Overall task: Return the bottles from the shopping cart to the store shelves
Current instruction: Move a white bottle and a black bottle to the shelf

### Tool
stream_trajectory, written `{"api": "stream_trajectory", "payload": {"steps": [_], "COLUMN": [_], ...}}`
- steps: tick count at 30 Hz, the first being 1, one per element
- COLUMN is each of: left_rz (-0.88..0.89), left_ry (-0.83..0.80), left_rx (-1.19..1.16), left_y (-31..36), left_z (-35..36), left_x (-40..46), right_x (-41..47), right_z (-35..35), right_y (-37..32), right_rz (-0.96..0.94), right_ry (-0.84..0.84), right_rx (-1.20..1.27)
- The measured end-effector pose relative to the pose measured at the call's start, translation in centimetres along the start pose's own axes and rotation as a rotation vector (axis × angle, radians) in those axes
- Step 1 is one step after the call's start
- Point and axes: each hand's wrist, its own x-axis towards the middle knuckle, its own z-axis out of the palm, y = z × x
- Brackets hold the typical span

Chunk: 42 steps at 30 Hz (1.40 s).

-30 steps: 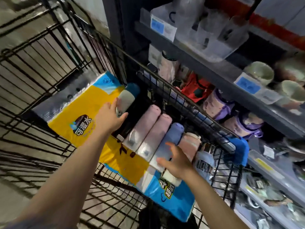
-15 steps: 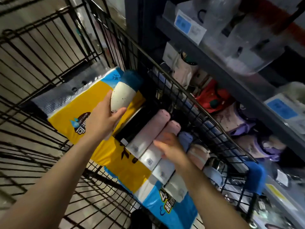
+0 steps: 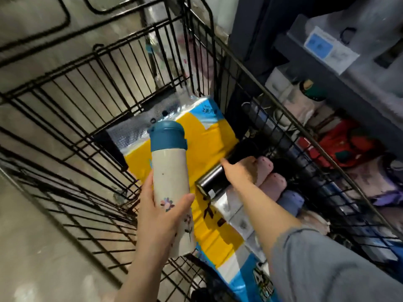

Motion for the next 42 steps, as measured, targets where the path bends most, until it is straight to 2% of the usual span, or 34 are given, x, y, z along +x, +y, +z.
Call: {"api": "stream_trajectory", "payload": {"steps": [2,7,12,18,25,32,42], "left_rz": [-0.017,0.04,0.03,0.045,0.162,0.193,0.322], "left_ry": [0.03,0.045,0.008,0.028,-0.003,-0.07,-0.16], "left_rx": [-0.061,-0.04,-0.046,0.016,0.148,0.169,0.119], "left_y": [0.0,0.1,-0.3,-0.4,0.2,0.0,-1.3], "left_z": [0.2,0.4,0.9,0.7,0.8,2.6,13.4], "left_x": [0.3,0.4,0.1,0.2,-0.1,-3.5,-19.1], "right_x": [-0.3,-0.2,0.4,-1.7,-7.4,-12.6,-17.6], "right_z": [-0.2,1.7,3.5,3.0,-2.5,-9.6,-18.9], "right_y": [-0.5,-1.3,-1.2,1.3,8.7,16.3,28.8], "right_rz": [-0.003,0.032,0.105,-0.054,-0.164,-0.252,-0.441], "right_ry": [-0.034,-0.038,0.077,0.097,-0.171,-0.156,0.015], "right_rx": [0.002,0.123,0.379,0.616,0.888,0.933,0.925]}}
